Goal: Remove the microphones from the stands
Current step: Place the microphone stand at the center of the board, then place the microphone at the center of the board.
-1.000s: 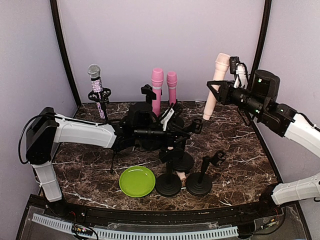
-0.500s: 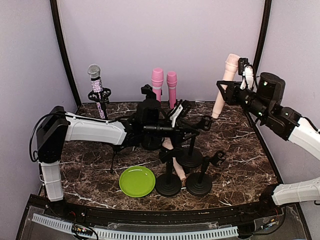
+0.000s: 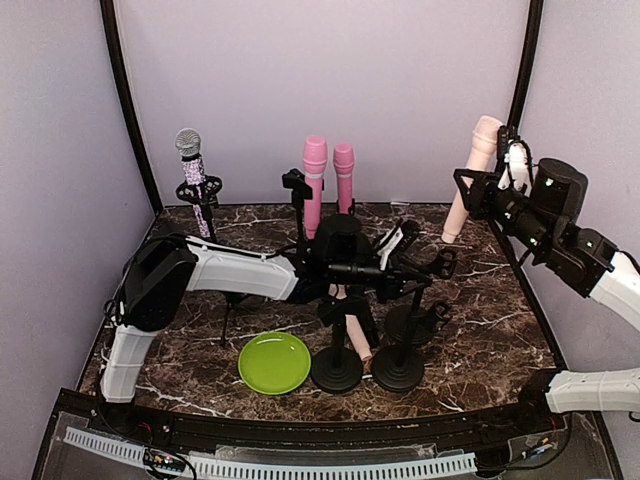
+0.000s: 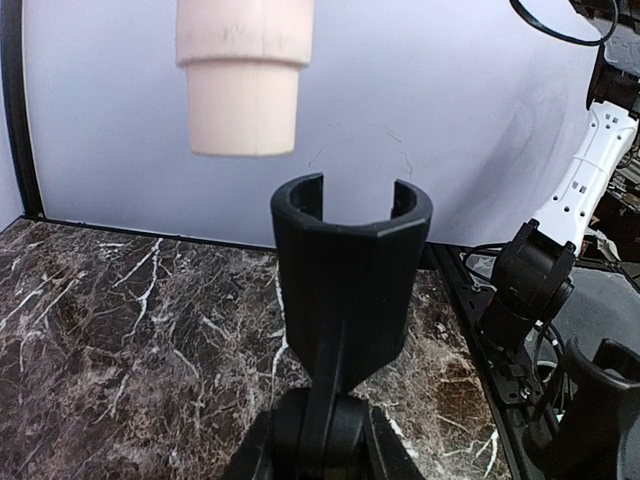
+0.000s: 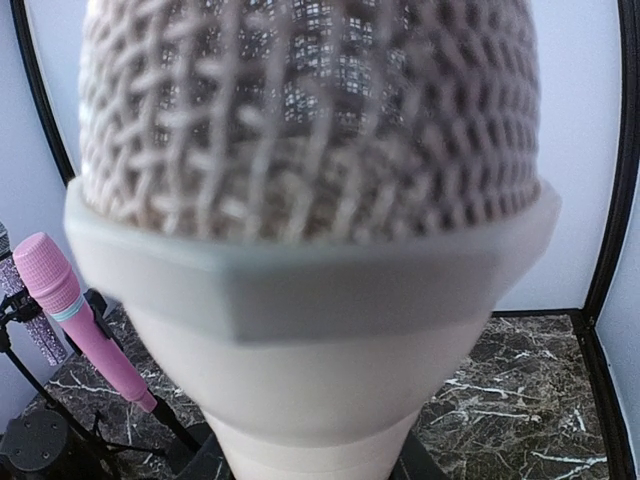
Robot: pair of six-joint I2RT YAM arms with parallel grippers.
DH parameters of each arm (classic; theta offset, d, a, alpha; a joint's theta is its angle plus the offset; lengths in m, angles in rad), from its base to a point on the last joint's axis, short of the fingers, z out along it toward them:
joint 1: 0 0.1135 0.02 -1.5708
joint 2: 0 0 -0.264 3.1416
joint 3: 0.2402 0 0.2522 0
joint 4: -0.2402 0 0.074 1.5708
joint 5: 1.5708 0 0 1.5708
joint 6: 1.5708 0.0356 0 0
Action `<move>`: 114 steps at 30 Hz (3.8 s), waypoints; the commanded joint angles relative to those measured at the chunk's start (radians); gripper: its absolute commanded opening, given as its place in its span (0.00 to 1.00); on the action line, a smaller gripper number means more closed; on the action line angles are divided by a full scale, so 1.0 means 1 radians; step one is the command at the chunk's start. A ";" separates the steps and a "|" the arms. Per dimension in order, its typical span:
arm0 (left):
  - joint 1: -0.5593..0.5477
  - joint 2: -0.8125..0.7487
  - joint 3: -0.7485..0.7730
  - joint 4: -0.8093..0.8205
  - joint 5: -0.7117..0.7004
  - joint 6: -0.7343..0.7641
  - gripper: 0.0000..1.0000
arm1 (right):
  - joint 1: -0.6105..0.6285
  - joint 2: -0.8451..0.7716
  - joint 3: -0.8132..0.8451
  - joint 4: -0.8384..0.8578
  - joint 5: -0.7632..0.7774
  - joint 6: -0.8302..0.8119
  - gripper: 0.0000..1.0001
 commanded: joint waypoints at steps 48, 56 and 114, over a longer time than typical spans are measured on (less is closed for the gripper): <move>-0.062 0.210 0.319 0.111 -0.058 0.121 0.00 | -0.003 -0.041 -0.020 0.065 0.030 -0.009 0.00; -0.059 0.216 0.279 0.119 -0.051 0.129 0.00 | -0.002 -0.023 -0.015 0.065 0.021 -0.004 0.00; 0.239 -1.153 -0.639 -0.741 -0.460 0.044 0.86 | -0.005 0.649 0.402 -0.510 -0.336 0.182 0.04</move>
